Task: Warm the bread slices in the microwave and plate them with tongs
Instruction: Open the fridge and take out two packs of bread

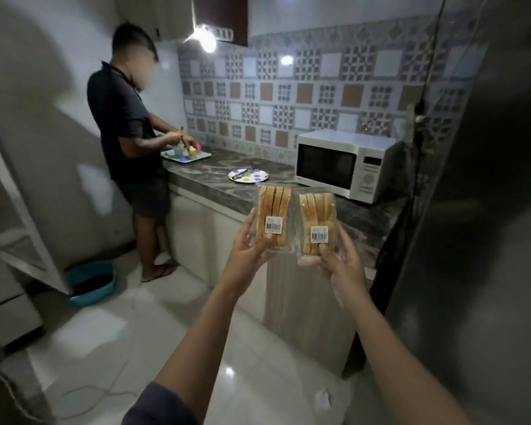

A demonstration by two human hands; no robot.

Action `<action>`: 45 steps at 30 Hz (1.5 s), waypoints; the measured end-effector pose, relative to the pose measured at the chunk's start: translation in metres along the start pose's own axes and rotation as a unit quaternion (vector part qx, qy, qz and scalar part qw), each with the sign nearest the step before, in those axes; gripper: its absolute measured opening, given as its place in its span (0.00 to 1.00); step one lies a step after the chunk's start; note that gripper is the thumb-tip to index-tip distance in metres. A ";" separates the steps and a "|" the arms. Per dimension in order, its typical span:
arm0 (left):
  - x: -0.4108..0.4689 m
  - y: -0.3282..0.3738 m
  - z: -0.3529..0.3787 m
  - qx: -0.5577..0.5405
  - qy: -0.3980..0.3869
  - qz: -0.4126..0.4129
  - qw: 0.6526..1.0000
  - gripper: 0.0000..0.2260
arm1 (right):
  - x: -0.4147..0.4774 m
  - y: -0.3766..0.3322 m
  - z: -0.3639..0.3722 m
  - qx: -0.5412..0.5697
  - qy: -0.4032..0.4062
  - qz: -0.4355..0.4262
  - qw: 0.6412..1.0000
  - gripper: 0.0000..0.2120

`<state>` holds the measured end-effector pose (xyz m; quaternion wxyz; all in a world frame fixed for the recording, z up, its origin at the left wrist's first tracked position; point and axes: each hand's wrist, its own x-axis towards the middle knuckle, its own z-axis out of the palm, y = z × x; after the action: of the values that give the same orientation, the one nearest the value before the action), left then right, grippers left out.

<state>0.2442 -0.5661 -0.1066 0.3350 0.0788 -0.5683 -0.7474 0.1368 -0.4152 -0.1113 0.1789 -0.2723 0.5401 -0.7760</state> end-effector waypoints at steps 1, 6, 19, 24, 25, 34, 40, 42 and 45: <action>0.021 0.002 -0.015 0.002 0.007 0.004 1.000 0.29 | 0.022 0.008 0.013 0.004 -0.004 -0.002 1.000 0.28; 0.110 0.005 -0.056 -0.010 0.011 0.004 1.000 0.28 | 0.117 0.031 0.046 -0.008 -0.026 -0.002 1.000 0.27; 0.408 -0.050 -0.031 -0.024 -0.044 0.010 0.999 0.28 | 0.400 0.041 0.010 0.012 0.047 -0.061 0.997 0.27; 0.514 -0.076 -0.003 -0.053 -0.076 -0.018 0.996 0.29 | 0.490 0.037 -0.022 0.007 0.089 -0.071 0.993 0.26; 0.535 -0.082 0.002 -0.057 -0.080 -0.028 0.995 0.29 | 0.505 0.037 -0.028 0.009 0.099 -0.070 0.993 0.26; 0.717 -0.137 0.047 -0.070 -0.129 -0.102 0.984 0.27 | 0.661 0.041 -0.080 0.000 0.213 -0.036 0.976 0.26; 0.825 -0.161 0.080 -0.006 -0.147 -0.154 0.977 0.27 | 0.750 0.039 -0.108 -0.017 0.282 -0.010 0.959 0.21; 0.850 -0.167 0.090 0.028 -0.146 -0.171 0.974 0.26 | 0.769 0.039 -0.116 -0.030 0.298 0.003 0.954 0.18; 0.872 -0.175 0.100 0.083 -0.162 -0.169 0.969 0.23 | 0.793 0.041 -0.127 -0.047 0.328 0.036 0.943 0.16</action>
<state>-0.5431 -0.9782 -0.0007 0.0993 0.0796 -0.6536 -0.7461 -0.5670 -0.7891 -0.0023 0.0064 0.0086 0.6142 -0.7891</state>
